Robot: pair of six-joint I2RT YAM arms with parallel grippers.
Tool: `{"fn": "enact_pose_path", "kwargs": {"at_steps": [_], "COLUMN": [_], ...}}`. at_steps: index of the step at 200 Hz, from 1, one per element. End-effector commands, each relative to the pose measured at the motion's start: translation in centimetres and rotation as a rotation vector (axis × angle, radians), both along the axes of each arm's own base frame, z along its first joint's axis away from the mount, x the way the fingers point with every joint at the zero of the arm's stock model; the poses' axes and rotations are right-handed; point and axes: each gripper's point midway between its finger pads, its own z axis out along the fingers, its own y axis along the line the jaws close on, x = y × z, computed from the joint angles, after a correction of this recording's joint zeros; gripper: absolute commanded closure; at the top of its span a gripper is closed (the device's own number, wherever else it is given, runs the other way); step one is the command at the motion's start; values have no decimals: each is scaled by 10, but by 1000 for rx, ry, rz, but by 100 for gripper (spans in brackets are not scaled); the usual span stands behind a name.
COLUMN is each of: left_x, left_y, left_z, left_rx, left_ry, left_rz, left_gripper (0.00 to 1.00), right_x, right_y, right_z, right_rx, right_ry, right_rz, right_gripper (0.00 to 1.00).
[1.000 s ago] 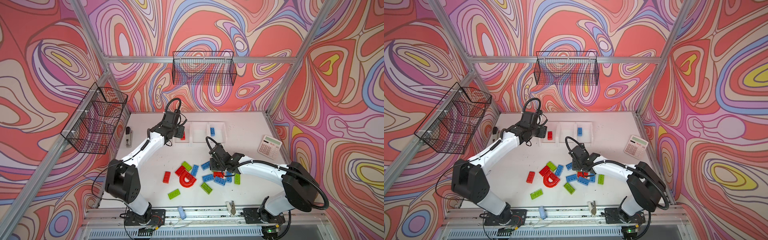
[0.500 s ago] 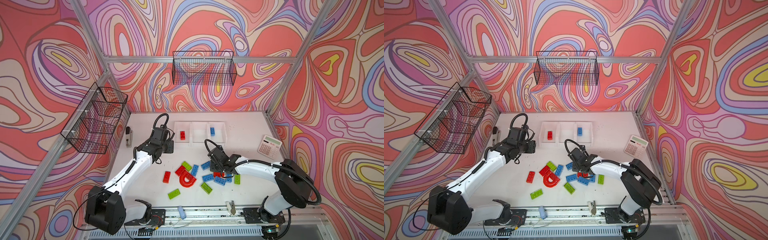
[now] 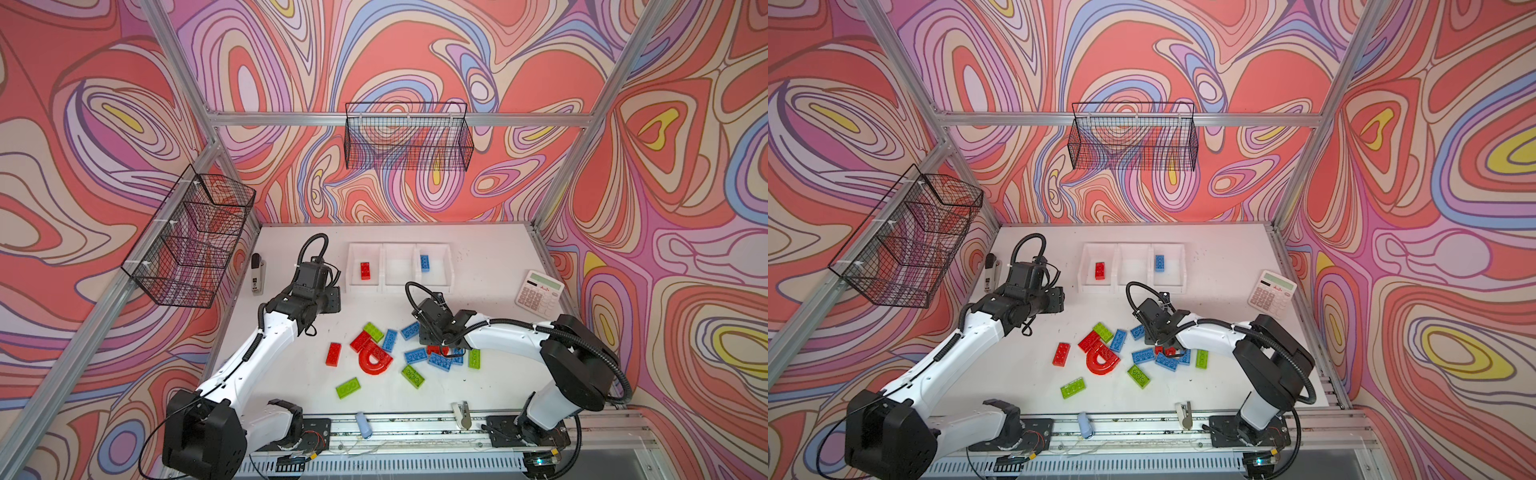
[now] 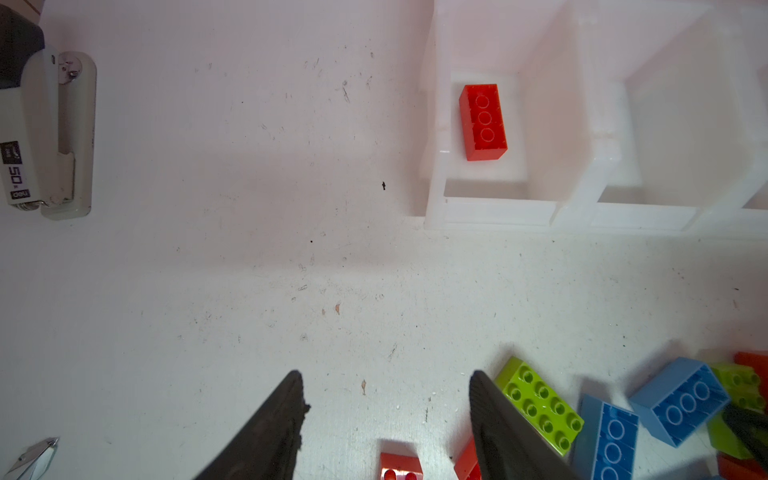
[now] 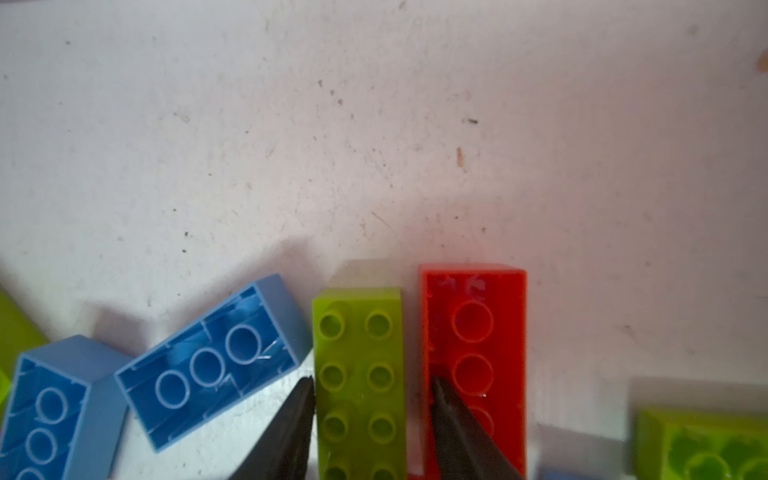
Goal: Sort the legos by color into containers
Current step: 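Lower right gripper onto a lime-green brick and close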
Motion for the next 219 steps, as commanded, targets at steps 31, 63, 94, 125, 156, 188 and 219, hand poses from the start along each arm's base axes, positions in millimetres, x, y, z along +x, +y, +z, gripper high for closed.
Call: {"fn": "enact_pose_path", "kwargs": {"at_steps": [31, 63, 94, 125, 156, 188, 219], "left_x": [-6, -7, -8, -9, -10, -10, -13], "left_y": [1, 0, 1, 1, 2, 1, 0], "left_z": [-8, -12, -12, -13, -15, -18, -23], "left_rx": [-18, -26, -23, -22, -20, -22, -39], "left_ry": [27, 36, 35, 38, 44, 53, 69], "left_rz": [11, 12, 13, 13, 14, 17, 24], "left_gripper": [35, 35, 35, 35, 35, 35, 35], "right_x": [11, 1, -8, -14, -14, -16, -17], "right_y": [-17, -5, 14, 17, 6, 6, 6], "right_z": [62, 53, 41, 18, 11, 1, -10], "right_rx": [-58, 17, 45, 19, -27, -37, -35], "right_ry": [-124, -88, -54, 1, 5, 20, 30], "right_rz": [-20, 15, 58, 56, 18, 24, 14], "right_gripper": [47, 48, 46, 46, 44, 43, 44]}}
